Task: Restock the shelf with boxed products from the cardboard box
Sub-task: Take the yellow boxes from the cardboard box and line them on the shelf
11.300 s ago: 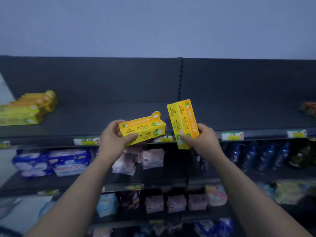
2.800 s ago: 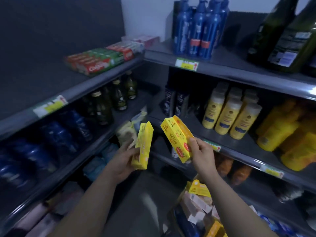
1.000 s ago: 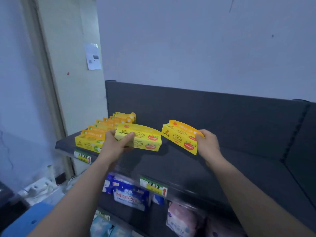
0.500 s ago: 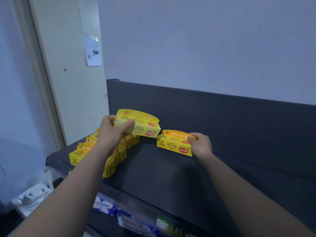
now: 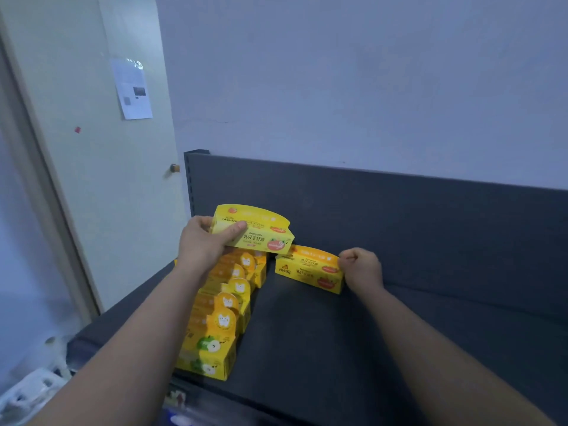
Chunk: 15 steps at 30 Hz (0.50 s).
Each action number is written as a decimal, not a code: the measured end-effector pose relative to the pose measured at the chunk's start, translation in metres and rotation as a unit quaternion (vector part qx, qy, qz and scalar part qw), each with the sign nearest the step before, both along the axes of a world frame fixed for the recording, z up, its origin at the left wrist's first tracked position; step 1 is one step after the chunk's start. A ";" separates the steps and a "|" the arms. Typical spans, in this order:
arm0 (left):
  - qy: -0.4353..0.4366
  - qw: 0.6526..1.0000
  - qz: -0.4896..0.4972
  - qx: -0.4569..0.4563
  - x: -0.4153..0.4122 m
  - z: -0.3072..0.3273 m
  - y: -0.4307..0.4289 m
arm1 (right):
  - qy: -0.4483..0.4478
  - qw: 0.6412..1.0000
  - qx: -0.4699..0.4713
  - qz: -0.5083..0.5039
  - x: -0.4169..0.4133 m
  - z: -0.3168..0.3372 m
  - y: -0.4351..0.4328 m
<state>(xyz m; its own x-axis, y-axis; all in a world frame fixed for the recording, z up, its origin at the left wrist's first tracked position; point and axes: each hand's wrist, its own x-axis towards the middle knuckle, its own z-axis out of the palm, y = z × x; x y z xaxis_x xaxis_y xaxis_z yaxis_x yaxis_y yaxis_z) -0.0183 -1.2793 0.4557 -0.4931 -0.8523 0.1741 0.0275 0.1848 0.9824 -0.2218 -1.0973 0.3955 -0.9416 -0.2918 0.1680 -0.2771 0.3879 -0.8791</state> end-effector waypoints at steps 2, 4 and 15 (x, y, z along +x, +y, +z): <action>-0.004 1.000 -0.013 0.010 0.001 -0.001 -0.003 | 0.010 1.000 0.004 -0.012 0.002 0.001 0.000; -0.006 1.000 -0.025 0.012 0.002 -0.001 -0.004 | 0.013 1.000 0.004 -0.012 0.004 0.002 0.003; -0.029 0.983 -0.163 0.078 -0.009 -0.005 0.014 | -0.069 0.967 -0.133 0.208 0.033 0.028 0.034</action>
<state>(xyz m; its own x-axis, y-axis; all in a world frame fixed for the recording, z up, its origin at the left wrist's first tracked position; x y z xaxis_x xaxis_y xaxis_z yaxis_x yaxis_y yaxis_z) -0.0268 -1.2652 0.4510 -0.7497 -0.6616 0.0167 0.0033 0.0216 0.9998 -0.1890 -1.0637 0.4235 -0.7710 -0.6138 0.1697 -0.2326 0.0233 -0.9723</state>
